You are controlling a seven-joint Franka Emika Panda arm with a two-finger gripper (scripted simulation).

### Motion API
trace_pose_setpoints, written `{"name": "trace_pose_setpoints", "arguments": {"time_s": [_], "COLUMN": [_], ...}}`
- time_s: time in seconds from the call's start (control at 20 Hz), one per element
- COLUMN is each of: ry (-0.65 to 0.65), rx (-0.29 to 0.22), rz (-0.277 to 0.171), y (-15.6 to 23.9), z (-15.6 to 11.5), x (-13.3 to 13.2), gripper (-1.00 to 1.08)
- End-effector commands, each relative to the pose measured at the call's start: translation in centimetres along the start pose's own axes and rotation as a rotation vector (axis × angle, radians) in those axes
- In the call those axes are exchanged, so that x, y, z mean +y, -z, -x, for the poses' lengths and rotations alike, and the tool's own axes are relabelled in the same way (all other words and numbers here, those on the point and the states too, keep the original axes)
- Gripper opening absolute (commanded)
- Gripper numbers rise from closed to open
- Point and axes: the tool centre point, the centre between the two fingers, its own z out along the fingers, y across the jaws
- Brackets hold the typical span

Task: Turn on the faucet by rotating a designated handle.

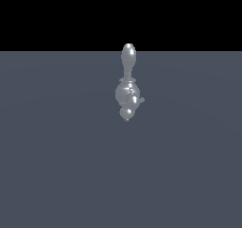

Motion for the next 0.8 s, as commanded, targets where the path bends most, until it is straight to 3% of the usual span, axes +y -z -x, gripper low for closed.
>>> {"name": "trace_pose_setpoints", "arguments": {"time_s": [0.0,0.05,0.1,0.15,0.2,0.25,0.3,0.35,0.4,0.45,0.5,0.55,0.6,0.65,0.7,0.75], "ry": [0.027,0.047,0.037,0.052,0.070,0.111,0.082,0.114,0.059,0.158,0.160,0.229,0.235,0.251,0.274,0.299], "rx": [-0.005,-0.073,-0.093,-0.138,-0.168,-0.192,-0.208,-0.233,-0.241,-0.232,-0.232,-0.281,-0.285,-0.221,-0.221,-0.200], "rz": [0.022,0.013,-0.005,-0.003,-0.012,-0.004,-0.003,0.002,-0.012,-0.001,-0.001,0.053,0.059,0.052,0.003,0.024], "y": [-0.6,-3.5,-5.5,-7.7,-10.1,-12.0,-13.8,-15.7,-17.4,-18.2,-18.2,-20.8,-21.0,-19.5,-20.9,-21.4], "z": [-0.8,-1.0,-1.3,-1.7,-1.7,-2.2,-2.6,-2.9,-3.0,-4.4,-4.4,-3.5,-3.6,-6.6,-7.3,-8.8], "x": [-0.2,0.1,0.4,0.5,1.4,1.0,2.5,2.2,5.2,2.1,2.0,2.7,2.2,1.8,0.0,1.2], "gripper": [-0.14,-0.16,-0.08,-0.34,-0.37,-0.57,-0.48,-0.40,-0.33,-0.15,-0.15,-0.06,-0.06,0.04,0.19,0.22]}}
